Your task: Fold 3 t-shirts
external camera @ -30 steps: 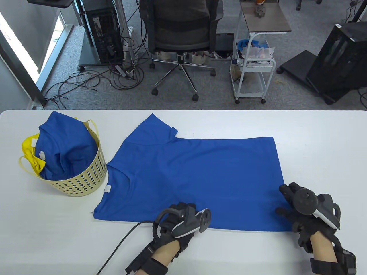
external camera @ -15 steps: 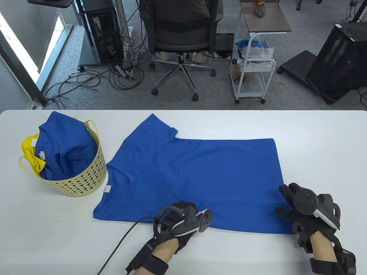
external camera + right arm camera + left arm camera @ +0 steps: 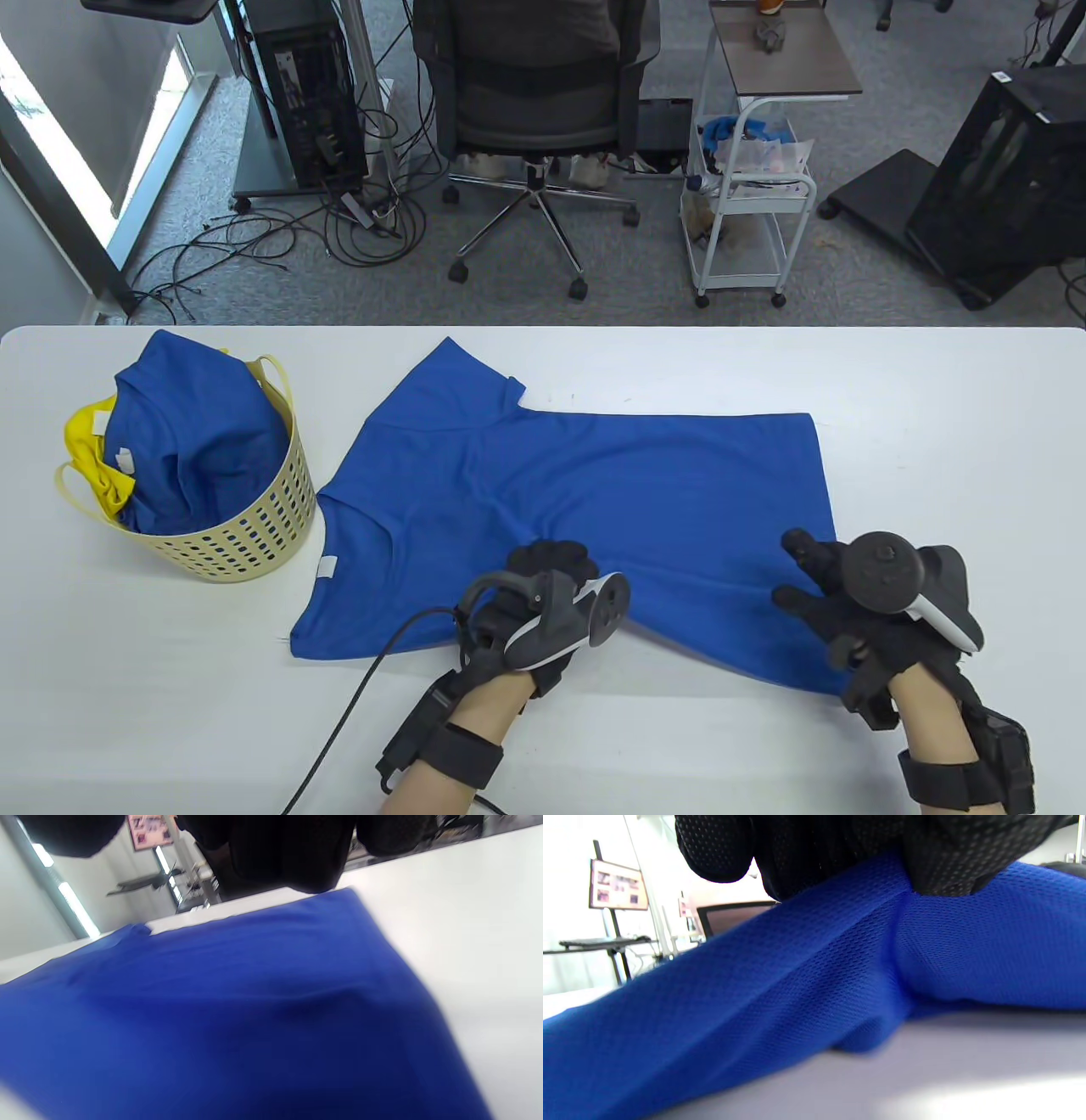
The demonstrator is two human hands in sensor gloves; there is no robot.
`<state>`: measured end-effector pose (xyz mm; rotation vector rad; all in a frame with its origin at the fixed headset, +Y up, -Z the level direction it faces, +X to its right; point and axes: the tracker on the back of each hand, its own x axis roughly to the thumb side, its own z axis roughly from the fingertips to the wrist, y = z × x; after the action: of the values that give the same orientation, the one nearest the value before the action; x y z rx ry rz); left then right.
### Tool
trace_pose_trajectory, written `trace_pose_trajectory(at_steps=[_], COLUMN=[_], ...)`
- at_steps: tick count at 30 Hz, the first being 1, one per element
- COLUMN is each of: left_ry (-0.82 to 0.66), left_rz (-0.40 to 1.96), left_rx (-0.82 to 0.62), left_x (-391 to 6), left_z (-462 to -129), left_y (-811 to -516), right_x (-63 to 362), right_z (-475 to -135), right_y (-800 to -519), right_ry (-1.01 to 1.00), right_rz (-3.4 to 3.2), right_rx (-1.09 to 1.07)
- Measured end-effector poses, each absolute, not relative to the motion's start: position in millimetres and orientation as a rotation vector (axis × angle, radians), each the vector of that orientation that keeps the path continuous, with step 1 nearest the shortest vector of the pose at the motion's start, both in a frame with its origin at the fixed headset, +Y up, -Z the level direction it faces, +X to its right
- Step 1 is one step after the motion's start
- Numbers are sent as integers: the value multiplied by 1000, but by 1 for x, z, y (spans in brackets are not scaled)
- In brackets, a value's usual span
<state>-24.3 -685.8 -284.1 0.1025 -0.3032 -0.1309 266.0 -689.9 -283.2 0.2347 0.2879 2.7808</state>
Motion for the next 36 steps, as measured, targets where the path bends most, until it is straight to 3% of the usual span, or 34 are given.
trace_pose_trajectory(at_steps=[8, 20, 31, 36], left_ry=[-296, -260, -167, -128], left_rz=[-145, -163, -33, 1], left_rx=[157, 222, 205, 218], left_x=[3, 38, 26, 17], left_z=[-304, -316, -319, -314], left_y=[-641, -591, -565, -561], right_x=[191, 181, 134, 106], right_z=[-302, -299, -283, -278], right_y=[-699, -703, -710, -712], right_ry=[412, 171, 95, -87], right_rz=[2693, 2553, 2612, 2604], right_rx=[420, 447, 365, 157])
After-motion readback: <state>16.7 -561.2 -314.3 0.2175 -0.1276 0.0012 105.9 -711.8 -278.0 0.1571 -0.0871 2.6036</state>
